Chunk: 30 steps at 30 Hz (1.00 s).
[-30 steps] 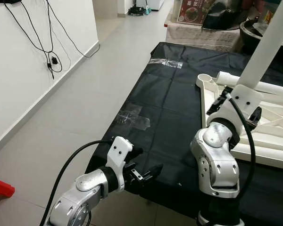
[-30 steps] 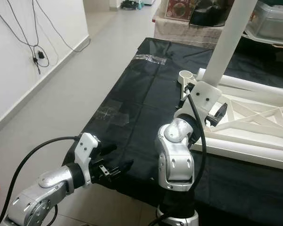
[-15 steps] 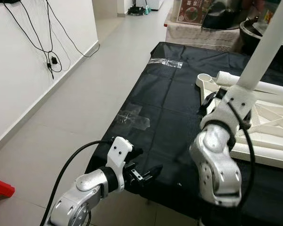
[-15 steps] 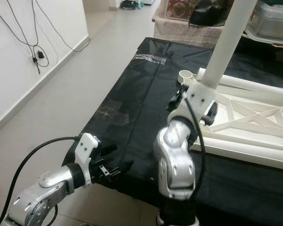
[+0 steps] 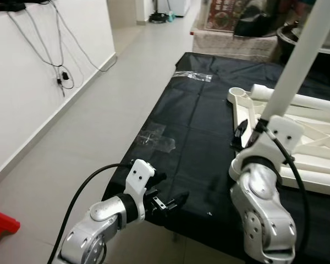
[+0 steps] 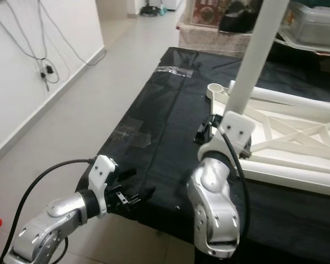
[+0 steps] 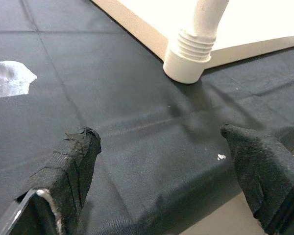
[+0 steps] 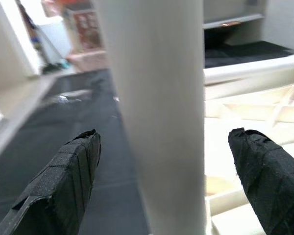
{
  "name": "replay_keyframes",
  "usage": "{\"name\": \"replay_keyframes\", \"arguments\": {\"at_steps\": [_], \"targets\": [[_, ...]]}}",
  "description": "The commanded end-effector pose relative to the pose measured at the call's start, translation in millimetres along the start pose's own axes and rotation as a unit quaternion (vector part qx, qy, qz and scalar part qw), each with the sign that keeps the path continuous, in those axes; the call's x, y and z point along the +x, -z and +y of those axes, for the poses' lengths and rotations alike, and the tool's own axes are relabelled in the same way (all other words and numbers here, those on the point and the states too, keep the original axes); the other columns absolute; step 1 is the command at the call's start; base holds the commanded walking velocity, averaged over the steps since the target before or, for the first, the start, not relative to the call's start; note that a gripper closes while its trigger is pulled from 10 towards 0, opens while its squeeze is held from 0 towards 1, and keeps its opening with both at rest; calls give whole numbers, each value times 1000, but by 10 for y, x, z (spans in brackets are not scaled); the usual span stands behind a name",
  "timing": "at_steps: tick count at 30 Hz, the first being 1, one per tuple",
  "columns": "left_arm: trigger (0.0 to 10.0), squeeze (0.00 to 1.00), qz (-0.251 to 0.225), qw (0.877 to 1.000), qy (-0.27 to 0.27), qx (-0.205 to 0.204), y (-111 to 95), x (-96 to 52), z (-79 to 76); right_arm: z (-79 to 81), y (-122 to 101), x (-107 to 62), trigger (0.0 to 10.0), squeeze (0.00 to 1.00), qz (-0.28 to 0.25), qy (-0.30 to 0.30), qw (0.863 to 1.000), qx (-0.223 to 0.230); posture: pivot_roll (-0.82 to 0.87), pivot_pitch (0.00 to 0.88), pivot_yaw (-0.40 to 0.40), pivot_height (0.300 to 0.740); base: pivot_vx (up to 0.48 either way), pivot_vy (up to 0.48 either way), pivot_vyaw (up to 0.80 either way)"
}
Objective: Building children table
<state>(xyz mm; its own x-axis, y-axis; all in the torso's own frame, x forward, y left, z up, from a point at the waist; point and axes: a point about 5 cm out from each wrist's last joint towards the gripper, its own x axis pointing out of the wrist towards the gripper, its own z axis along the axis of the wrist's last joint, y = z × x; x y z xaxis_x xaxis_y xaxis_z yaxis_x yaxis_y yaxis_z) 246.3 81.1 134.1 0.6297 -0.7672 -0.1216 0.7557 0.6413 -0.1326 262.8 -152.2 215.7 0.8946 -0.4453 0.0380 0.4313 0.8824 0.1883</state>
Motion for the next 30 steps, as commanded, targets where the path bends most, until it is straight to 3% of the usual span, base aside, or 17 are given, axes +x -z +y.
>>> {"name": "replay_keyframes", "arguments": {"at_steps": [1, 6, 8, 13, 17, 23, 30], "targets": [[10000, 0, 2, 1000, -1, 3, 17, 19, 8, -65, 144, -122, 10000, 0, 32, -17, 999, -7, 88, 69, -17, 740, 0, 0, 0], [10000, 0, -2, 1000, -12, 12, 11, 39, 31, -191, 238, -215, 10000, 0, 47, -34, 998, -26, 81, 59, -13, 740, 0, 0, 0], [10000, 0, -4, 999, -20, 25, 5, 48, 44, -330, 378, -315, 10000, 0, 63, -48, 995, -57, 81, 51, -15, 740, 0, 0, 0], [10000, 0, -5, 999, -25, 33, 5, 50, 57, -408, 456, -372, 10000, 0, 69, -59, 993, -72, 79, 44, -14, 740, 0, 0, 0], [10000, 0, -12, 998, -37, 43, -24, 31, 75, -449, 575, -414, 10000, 0, 68, -136, 983, -103, 72, 28, -11, 740, 0, 0, 0], [10000, 0, -10, 996, -46, 70, 28, 23, 55, -478, 703, -339, 10000, 0, 67, -229, 964, -114, 74, 0, -20, 740, 0, -194, 0], [10000, 0, 4, 995, -70, 69, 120, 76, 93, -584, 752, -193, 10000, 0, 65, -225, 963, -132, 75, 0, -29, 740, 0, -480, 0]]}}
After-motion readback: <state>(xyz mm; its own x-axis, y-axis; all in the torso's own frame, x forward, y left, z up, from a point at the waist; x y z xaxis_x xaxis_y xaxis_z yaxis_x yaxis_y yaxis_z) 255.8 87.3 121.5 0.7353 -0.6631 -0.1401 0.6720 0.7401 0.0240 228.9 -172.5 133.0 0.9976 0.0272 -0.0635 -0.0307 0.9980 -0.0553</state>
